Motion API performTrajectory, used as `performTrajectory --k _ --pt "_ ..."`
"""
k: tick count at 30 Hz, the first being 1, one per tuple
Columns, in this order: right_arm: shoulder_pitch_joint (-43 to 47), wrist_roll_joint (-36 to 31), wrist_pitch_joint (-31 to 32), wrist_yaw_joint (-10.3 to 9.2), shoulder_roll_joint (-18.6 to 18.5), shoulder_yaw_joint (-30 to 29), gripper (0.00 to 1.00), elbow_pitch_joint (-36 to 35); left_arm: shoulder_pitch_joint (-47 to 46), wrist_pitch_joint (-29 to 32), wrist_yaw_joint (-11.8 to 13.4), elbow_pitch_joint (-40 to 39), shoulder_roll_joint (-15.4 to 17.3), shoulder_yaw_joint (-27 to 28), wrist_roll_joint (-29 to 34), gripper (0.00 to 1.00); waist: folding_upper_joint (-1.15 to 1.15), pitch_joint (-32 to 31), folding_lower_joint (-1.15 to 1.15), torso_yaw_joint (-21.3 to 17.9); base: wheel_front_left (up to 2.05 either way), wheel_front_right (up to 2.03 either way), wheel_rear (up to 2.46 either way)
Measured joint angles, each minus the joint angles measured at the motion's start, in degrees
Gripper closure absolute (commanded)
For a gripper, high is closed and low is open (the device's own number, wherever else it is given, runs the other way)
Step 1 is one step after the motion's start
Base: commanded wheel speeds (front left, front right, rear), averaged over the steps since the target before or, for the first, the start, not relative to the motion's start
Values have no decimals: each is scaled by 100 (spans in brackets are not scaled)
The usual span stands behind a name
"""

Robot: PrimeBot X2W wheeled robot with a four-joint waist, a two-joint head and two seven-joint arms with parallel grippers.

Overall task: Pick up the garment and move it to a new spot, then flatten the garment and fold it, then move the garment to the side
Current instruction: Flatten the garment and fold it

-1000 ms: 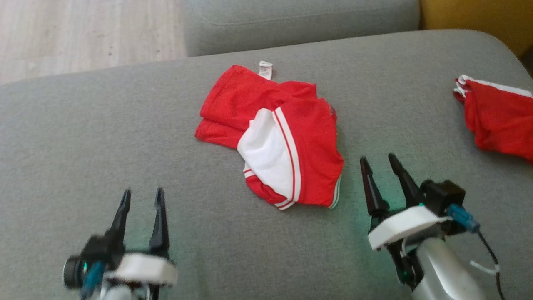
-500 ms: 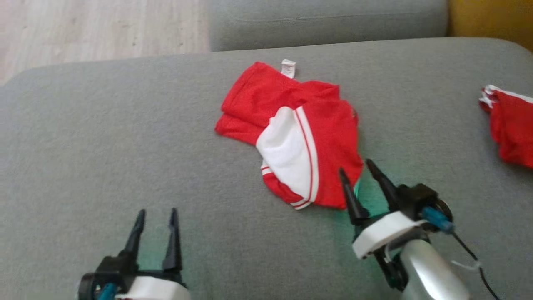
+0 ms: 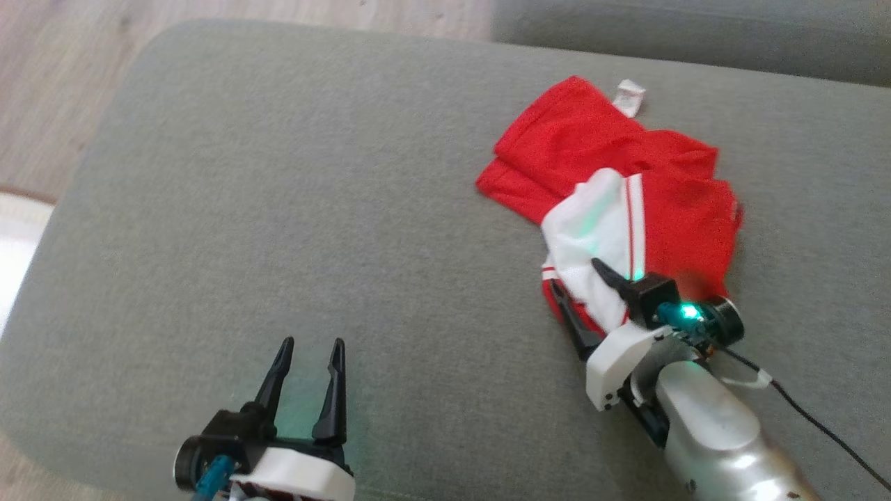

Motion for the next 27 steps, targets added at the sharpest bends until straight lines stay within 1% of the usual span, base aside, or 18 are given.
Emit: performTrajectory --k 3,7,14,15,16,18,19,20,23,24,25,27 --pt "-132 -88 -5 0 -2 -191 0 214 1 0 0 16 0 3 -8 0 0 132 0 164 0 0 0" --pt "-299 -170 -58 0 -2 -348 0 343 -2 0 18 8 -1 -2 -66 0 0 257 0 251 0 0 0" --pt "-298 -144 -103 0 14 -371 0 346 -39 0 34 -42 -1 -94 -94 0 0 279 0 112 0 0 0" --pt "-298 -144 -108 0 15 -378 2 347 -58 0 34 -41 -1 -121 -94 0 0 283 0 88 0 0 0" --pt "-298 -143 -109 0 16 -393 21 347 -86 0 34 -40 -1 -145 -94 0 0 288 0 65 0 0 0" --pt "-298 -137 -126 0 14 -434 53 326 -160 0 35 -42 -2 -153 -110 0 0 298 0 28 0 0 0" --pt "-291 -82 -125 0 13 -458 64 290 -187 0 35 -48 -2 -153 -141 0 0 299 0 12 0 0 0" --pt "-278 -12 -123 0 11 -472 72 241 -208 0 35 -55 -2 -153 -147 0 0 296 0 0 0 0 0" --pt "-219 111 -121 0 7 -478 77 32 -229 0 35 -65 -2 -153 -147 0 0 264 0 -30 0 0 0" --pt "-193 120 -119 0 7 -477 85 -32 -228 0 35 -62 -2 -153 -147 0 0 247 0 -38 0 0 0" --pt "-142 170 -115 0 7 -483 100 -140 -227 0 35 -57 -2 -152 -147 0 0 228 0 -44 0 0 0" --pt "-48 250 -113 0 2 -503 100 -394 -225 0 35 -42 -2 -152 -146 0 0 182 0 -52 0 0 0"
